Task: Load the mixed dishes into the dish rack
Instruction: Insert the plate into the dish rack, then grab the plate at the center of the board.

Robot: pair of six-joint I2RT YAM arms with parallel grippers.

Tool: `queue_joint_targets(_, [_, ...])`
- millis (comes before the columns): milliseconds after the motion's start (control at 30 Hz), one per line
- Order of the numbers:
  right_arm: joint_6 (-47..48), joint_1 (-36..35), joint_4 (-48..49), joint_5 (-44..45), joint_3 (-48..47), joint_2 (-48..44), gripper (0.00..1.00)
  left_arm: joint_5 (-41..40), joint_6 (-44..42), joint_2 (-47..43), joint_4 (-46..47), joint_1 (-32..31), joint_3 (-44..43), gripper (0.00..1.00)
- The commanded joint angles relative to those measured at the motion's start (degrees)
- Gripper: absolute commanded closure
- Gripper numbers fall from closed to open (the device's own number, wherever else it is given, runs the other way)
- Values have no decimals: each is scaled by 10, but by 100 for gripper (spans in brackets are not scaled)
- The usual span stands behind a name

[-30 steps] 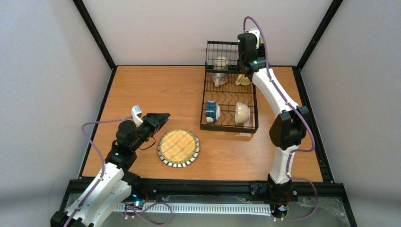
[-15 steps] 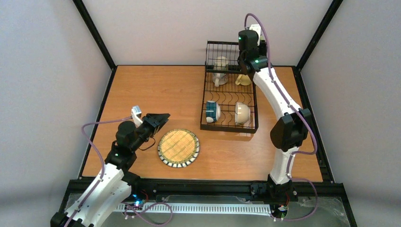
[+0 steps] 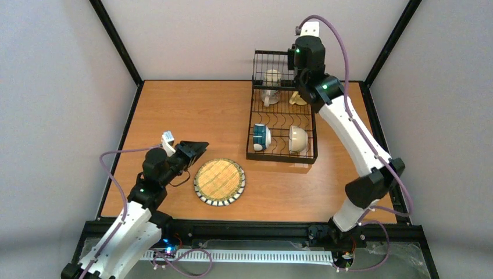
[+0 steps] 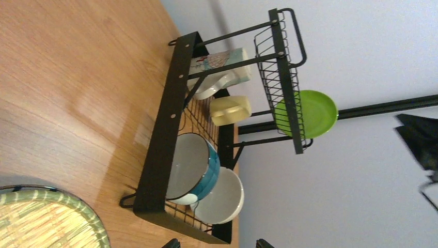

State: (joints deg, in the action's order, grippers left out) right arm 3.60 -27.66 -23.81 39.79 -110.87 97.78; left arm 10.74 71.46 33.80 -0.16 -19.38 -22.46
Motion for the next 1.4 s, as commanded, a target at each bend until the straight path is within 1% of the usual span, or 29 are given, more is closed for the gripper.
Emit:
queue_joint_targets(0, [-32, -44, -15, -127, 45, -56, 20, 4, -35, 26, -59, 2, -41, 18])
queue_joint_targets(133, [-62, -95, -12, -179, 100, -77, 20, 7, -52, 42, -82, 2, -56, 17])
queue_joint_targets(267, [-88, -128, 28, -203, 195, -102, 20, 0, -67, 49, -106, 2, -65, 17])
queue_joint_targets(400, [-118, -132, 59, -225, 287, -120, 20, -14, -81, 54, -132, 2, -69, 16])
queue_joint_targets(467, [-131, -132, 69, -240, 324, -130, 19, -22, -86, 59, -143, 2, -69, 14])
queue_joint_targets(633, [-168, -134, 96, -301, 405, -148, 20, -29, -89, 79, -157, 2, -62, 14])
queue_joint_targets(900, [-200, -172, 125, -367, 495, -175, 20, -47, -91, 113, -210, 2, -64, 14])
queue_joint_targets(1133, [-232, -223, 152, -388, 580, -205, 20, -60, -85, 136, -281, 2, -72, 14])
queue_joint_targets(1367, [-257, -259, 187, -394, 641, -208, 21, -70, -82, 119, -321, 2, -60, 13])
